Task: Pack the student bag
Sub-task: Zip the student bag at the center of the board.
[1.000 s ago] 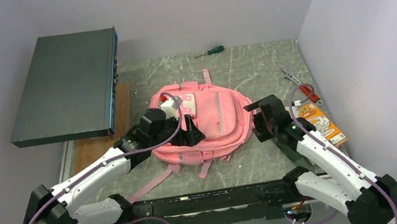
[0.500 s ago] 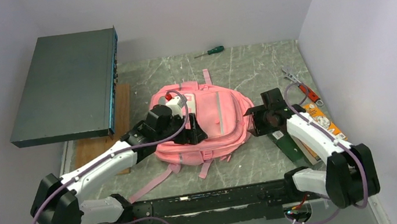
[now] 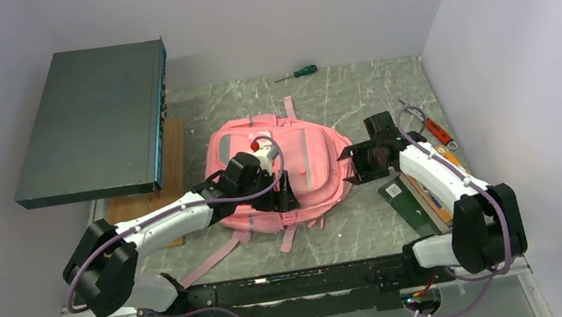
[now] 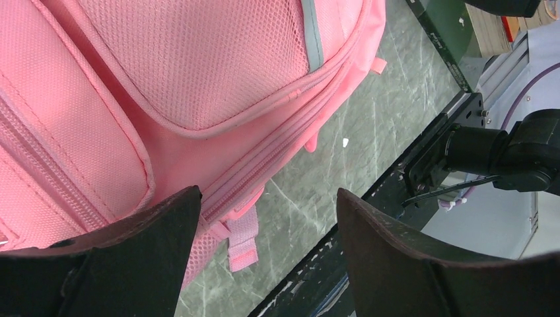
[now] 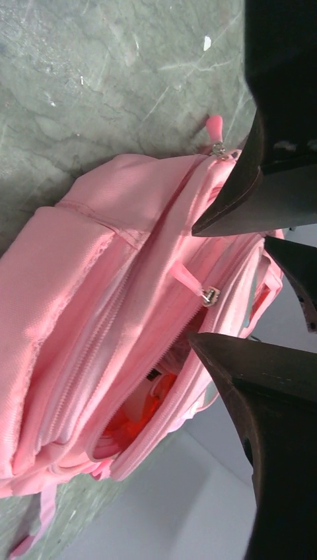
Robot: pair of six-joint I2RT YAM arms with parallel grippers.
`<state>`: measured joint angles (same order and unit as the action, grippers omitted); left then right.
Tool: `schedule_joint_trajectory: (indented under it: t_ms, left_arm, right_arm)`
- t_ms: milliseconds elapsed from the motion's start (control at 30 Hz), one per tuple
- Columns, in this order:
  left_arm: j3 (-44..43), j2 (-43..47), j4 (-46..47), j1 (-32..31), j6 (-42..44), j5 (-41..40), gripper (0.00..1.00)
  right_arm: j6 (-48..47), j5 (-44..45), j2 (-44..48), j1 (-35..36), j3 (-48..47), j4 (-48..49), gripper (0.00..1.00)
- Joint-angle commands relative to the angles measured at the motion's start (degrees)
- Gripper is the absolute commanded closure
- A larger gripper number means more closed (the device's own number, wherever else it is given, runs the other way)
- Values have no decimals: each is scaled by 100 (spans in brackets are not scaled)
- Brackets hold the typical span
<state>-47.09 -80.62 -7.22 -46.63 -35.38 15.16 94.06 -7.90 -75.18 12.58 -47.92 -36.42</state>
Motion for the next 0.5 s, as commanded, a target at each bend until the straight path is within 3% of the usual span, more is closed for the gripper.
schedule_joint_trajectory:
  t_ms: [0, 167, 467]
  left_arm:
    - [139, -32, 307, -56, -27, 97, 20]
    - [198, -67, 362, -57, -55, 162, 20]
    - [209, 32, 265, -65, -56, 41, 19]
  right_arm:
    - [162, -257, 417, 51, -100, -168, 43]
    - [481, -259, 564, 53, 221, 178, 45]
    - [565, -610, -239, 129, -9, 596, 47]
